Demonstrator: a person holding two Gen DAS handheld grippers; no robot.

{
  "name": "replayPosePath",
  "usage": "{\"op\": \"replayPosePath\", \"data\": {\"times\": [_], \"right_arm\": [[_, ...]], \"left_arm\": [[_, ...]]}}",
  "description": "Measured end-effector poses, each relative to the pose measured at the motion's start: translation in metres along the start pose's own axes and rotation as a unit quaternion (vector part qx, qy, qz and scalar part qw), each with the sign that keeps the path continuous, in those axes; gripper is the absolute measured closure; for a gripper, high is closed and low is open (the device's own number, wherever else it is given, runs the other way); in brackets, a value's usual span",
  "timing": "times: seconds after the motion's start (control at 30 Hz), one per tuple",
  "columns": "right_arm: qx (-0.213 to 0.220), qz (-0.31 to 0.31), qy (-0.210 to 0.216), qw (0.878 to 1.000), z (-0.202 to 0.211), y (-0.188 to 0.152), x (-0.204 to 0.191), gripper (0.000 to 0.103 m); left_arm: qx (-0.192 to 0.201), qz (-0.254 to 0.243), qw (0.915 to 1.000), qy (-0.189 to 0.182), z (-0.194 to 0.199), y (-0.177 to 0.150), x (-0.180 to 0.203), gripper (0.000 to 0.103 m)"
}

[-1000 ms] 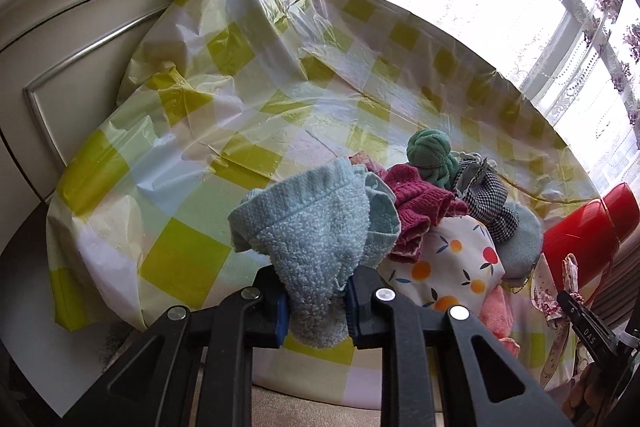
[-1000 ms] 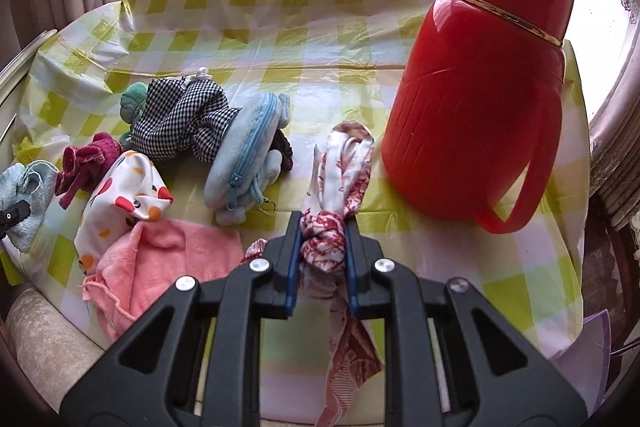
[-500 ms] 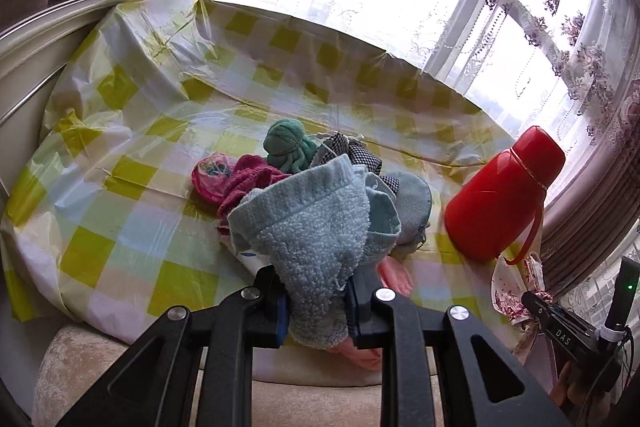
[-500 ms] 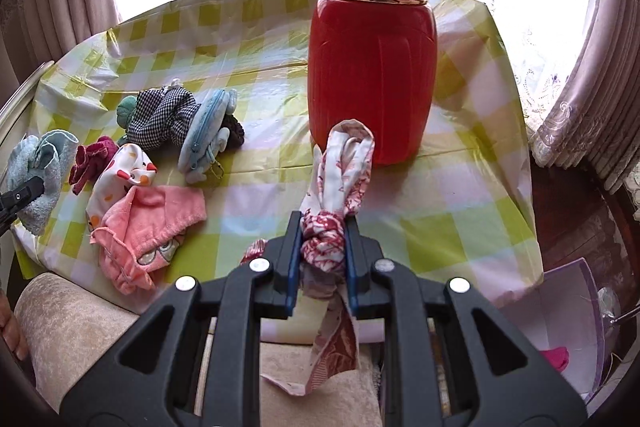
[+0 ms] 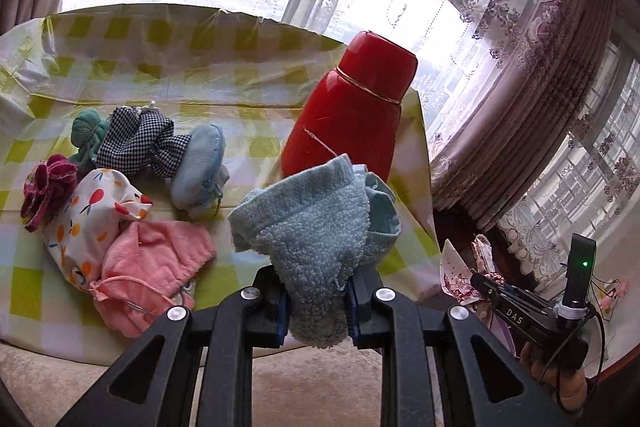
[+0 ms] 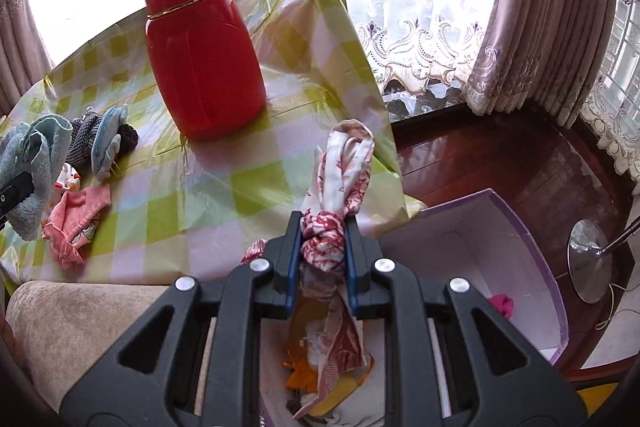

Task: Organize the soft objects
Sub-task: 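Carry the towel and scarf over the white box and open both tools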

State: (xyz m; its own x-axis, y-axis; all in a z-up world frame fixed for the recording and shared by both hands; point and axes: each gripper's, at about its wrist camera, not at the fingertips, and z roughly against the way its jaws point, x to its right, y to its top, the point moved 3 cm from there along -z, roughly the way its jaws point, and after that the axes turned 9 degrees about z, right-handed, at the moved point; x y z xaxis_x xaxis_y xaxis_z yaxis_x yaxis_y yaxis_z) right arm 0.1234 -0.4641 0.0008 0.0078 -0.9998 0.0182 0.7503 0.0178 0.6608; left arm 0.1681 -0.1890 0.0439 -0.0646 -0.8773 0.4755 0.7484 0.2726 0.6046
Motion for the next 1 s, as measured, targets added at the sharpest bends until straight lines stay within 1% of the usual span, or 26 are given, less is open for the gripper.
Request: {"op": "replayPosePath", "data": {"times": [0.1,0.2,0.33,0.47,0.5,0.53,0.57,0.6,0.63,0.67,0.7,0.73,0.77,0.87,1.0], "right_arm": [[-0.002,-0.016,-0.015,1.000,0.003,-0.007,0.023,0.081],[-0.004,-0.031,-0.027,0.999,0.006,-0.014,0.042,0.081],[-0.003,-0.047,-0.037,0.998,0.009,-0.021,0.064,0.081],[0.002,-0.062,-0.047,0.997,0.014,-0.024,0.081,0.080],[0.005,-0.066,-0.051,0.997,0.016,-0.024,0.084,0.080],[0.007,-0.068,-0.054,0.996,0.018,-0.024,0.088,0.080],[0.009,-0.070,-0.057,0.996,0.020,-0.025,0.091,0.080],[0.010,-0.072,-0.059,0.996,0.021,-0.024,0.095,0.078],[0.009,-0.072,-0.062,0.995,0.022,-0.024,0.097,0.074],[0.008,-0.072,-0.065,0.995,0.022,-0.024,0.099,0.060],[0.011,-0.074,-0.068,0.995,0.023,-0.025,0.101,0.044],[0.016,-0.077,-0.069,0.994,0.025,-0.026,0.103,0.038],[0.018,-0.080,-0.070,0.994,0.026,-0.026,0.104,0.035],[0.014,-0.082,-0.065,0.994,0.023,-0.026,0.104,0.035],[0.012,-0.077,-0.057,0.995,0.020,-0.025,0.097,0.035]], "left_arm": [[-0.030,-0.025,0.9989,-0.027,-0.015,-0.013,0.032,0.080],[-0.061,-0.042,0.9959,-0.051,-0.030,-0.026,0.061,0.080],[-0.094,-0.064,0.9908,-0.073,-0.046,-0.041,0.090,0.080],[-0.125,-0.082,0.9837,-0.101,-0.056,-0.058,0.120,0.079],[-0.135,-0.085,0.9809,-0.111,-0.059,-0.062,0.126,0.073],[-0.150,-0.087,0.9770,-0.124,-0.063,-0.067,0.133,0.062],[-0.165,-0.089,0.9732,-0.133,-0.068,-0.071,0.139,0.055],[-0.174,-0.092,0.9710,-0.135,-0.071,-0.075,0.141,0.041],[-0.174,-0.097,0.9708,-0.133,-0.072,-0.078,0.143,0.036],[-0.173,-0.101,0.9708,-0.131,-0.073,-0.079,0.145,0.036],[-0.174,-0.103,0.9709,-0.129,-0.072,-0.080,0.144,0.036],[-0.172,-0.100,0.9718,-0.127,-0.072,-0.080,0.142,0.036],[-0.169,-0.095,0.9733,-0.123,-0.072,-0.078,0.140,0.036],[-0.161,-0.084,0.9765,-0.116,-0.071,-0.071,0.133,0.036],[-0.148,-0.080,0.9795,-0.111,-0.067,-0.066,0.126,0.036]]}}
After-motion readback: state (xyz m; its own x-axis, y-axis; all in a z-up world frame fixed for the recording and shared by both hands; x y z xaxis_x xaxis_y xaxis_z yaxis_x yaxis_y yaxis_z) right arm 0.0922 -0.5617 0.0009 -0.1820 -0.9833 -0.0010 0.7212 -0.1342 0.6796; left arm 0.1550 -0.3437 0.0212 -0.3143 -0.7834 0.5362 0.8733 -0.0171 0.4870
